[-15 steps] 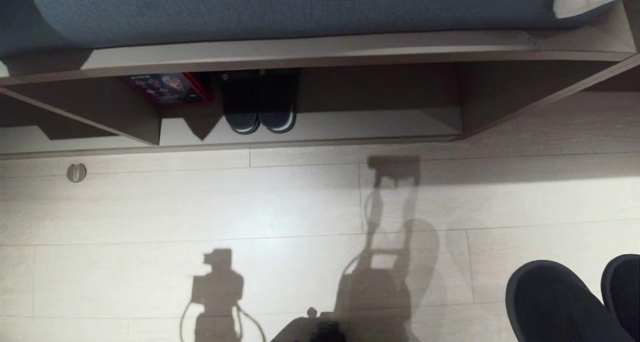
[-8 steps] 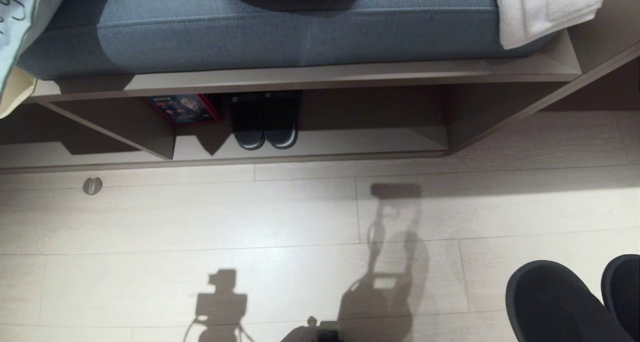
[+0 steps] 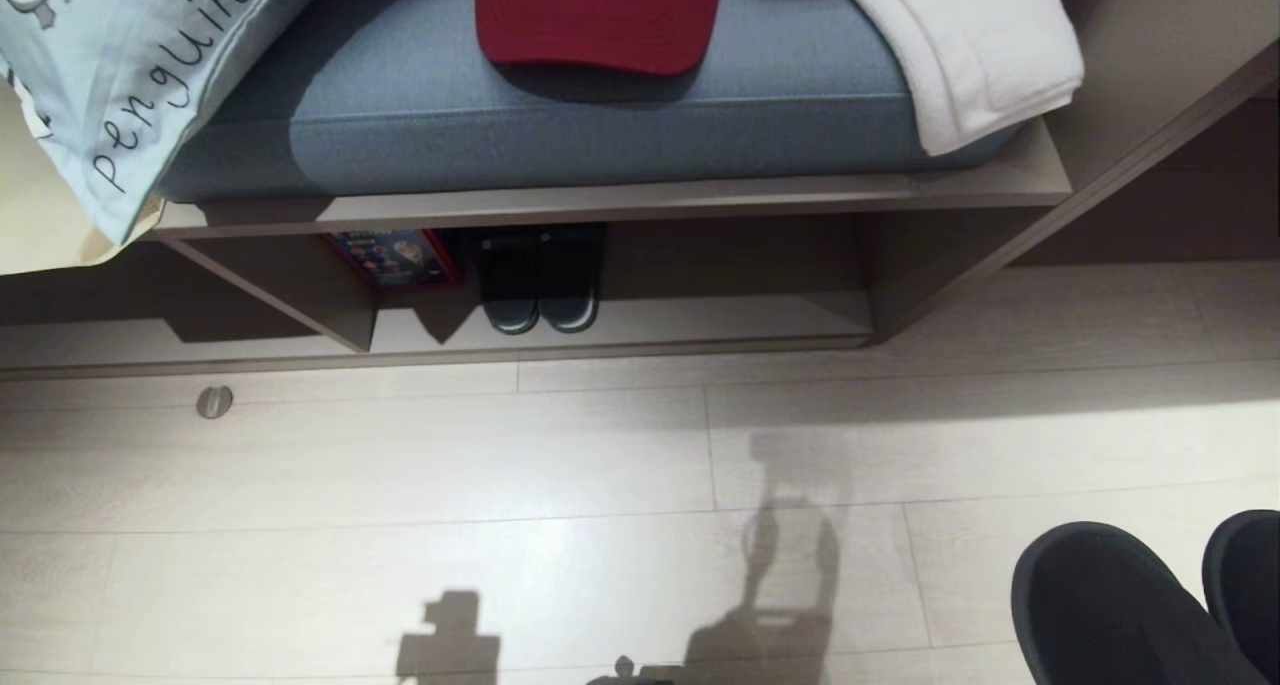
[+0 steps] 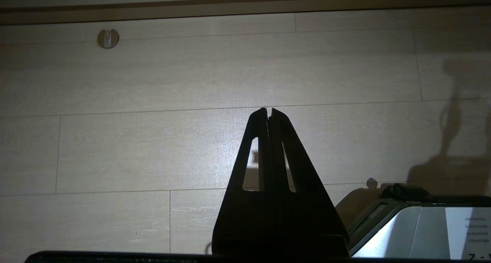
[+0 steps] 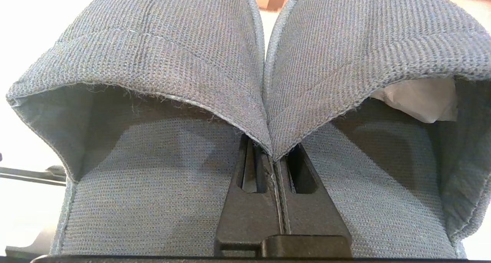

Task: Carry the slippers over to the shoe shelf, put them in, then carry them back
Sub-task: Place the slippers on the floor

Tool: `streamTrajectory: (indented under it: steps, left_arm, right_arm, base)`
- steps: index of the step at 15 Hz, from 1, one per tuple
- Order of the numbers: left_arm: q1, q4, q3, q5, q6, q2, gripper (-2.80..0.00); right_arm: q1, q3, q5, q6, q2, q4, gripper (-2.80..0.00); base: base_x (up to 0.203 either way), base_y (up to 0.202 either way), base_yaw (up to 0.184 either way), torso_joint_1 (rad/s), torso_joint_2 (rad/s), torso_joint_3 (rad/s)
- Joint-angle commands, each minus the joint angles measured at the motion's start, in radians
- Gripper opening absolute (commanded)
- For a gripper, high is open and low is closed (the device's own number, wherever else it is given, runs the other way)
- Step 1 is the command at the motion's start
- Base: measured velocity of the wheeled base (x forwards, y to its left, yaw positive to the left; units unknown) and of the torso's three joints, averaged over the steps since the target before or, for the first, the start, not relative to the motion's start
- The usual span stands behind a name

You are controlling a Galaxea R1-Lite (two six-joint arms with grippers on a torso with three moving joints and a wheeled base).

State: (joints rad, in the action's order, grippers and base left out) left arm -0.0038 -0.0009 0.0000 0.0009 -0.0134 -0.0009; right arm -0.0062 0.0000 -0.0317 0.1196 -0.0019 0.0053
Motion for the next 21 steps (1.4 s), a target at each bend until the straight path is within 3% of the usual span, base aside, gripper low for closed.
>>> streamTrajectory:
  steps: [1,21]
  left_arm:
    - [-0.001,-0.001,0.002,0.001,-0.002,0.001,-2.80]
    - [-0.001,-0.001,0.002,0.001,-0.002,0.001,-2.80]
  right_arm:
    - [0.000,0.000,-0.001,0.002,0.000,0.001,-2.80]
    - [0.000,0.000,-0.001,0.002,0.002,-0.001,-2.80]
  base:
    - [0.000,0.000,0.000,0.000,0.00,0.211]
    - [0.000,0.000,0.000,0.001,0.00,0.202]
